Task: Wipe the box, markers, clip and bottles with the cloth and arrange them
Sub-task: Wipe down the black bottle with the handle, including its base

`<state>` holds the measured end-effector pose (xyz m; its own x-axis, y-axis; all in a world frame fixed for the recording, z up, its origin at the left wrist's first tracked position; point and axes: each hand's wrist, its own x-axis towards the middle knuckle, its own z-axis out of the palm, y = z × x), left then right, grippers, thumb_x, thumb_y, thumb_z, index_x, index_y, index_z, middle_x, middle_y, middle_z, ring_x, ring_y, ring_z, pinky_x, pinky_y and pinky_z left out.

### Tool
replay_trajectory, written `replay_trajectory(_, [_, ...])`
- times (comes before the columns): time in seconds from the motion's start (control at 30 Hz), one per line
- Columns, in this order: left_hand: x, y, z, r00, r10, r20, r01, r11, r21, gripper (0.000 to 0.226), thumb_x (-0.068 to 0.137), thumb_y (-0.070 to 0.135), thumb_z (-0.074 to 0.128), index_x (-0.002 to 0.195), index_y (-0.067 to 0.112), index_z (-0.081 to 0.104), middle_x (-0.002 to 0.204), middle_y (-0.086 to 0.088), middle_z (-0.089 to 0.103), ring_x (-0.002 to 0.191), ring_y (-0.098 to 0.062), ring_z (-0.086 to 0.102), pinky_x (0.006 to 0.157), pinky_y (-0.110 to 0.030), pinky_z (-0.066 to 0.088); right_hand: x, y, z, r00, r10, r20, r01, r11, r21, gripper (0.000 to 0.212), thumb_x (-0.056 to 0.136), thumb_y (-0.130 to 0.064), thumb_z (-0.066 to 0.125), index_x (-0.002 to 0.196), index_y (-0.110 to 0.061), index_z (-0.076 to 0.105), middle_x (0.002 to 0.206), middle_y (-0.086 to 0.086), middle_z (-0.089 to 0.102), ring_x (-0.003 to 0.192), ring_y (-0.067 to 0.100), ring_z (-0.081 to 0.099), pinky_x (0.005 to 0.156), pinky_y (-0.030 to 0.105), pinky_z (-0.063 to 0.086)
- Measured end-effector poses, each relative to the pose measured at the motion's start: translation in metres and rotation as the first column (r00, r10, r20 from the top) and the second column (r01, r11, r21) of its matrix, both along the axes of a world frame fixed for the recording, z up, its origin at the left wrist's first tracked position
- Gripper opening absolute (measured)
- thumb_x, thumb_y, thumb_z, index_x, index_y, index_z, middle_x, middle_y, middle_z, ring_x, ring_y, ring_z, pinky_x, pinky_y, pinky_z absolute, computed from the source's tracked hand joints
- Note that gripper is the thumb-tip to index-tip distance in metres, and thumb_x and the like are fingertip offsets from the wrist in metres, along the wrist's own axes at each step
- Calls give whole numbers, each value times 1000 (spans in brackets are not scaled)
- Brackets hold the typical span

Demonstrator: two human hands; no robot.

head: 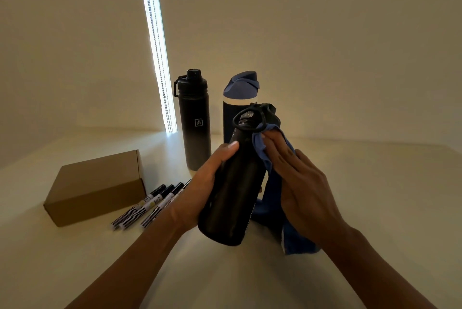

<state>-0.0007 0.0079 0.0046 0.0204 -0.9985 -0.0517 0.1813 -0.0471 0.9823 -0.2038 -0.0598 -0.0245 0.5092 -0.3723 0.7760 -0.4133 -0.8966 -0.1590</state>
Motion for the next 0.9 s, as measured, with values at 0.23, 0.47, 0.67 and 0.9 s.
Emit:
replay_trajectory(0.23, [0, 1, -2, 995, 2, -104, -6, 999, -38, 54, 86, 56, 56, 123, 17, 67, 97, -12, 79, 82, -24, 77, 68, -33, 63, 11, 10, 2, 993, 105, 51, -110, 988, 112, 50, 110, -33, 30, 159, -25, 24, 161, -23, 27, 145, -10, 27, 117, 13, 27])
replay_trajectory(0.47, [13, -1, 8, 952, 160, -262, -186, 979, -77, 66, 91, 58, 52, 133, 9, 64, 121, -22, 73, 94, -32, 74, 80, -43, 64, 21, 44, -16, 936, 112, -334, -89, 992, 84, 111, 85, -4, 59, 154, -57, -9, 149, -19, 34, 84, 5, 47, 65, 27, 53])
replay_trajectory(0.67, [19, -1, 13, 936, 196, -293, -228, 971, -78, 63, 97, 60, 47, 128, 9, 68, 114, -20, 75, 87, -30, 74, 76, -41, 63, 23, 45, -24, 886, 131, -444, -132, 991, 29, 162, 45, -11, 102, 159, -43, -7, 139, -9, 51, 80, 13, 71, 55, 29, 62])
replay_trajectory(0.9, [13, -1, 5, 970, 177, -166, -189, 980, -63, 58, 103, 57, 40, 127, 12, 69, 111, -17, 77, 90, -26, 77, 70, -34, 63, 12, 31, -11, 957, 44, -286, -63, 996, -58, 123, 79, -13, 82, 158, -51, -4, 158, -35, 17, 89, 20, 66, 63, 35, 62])
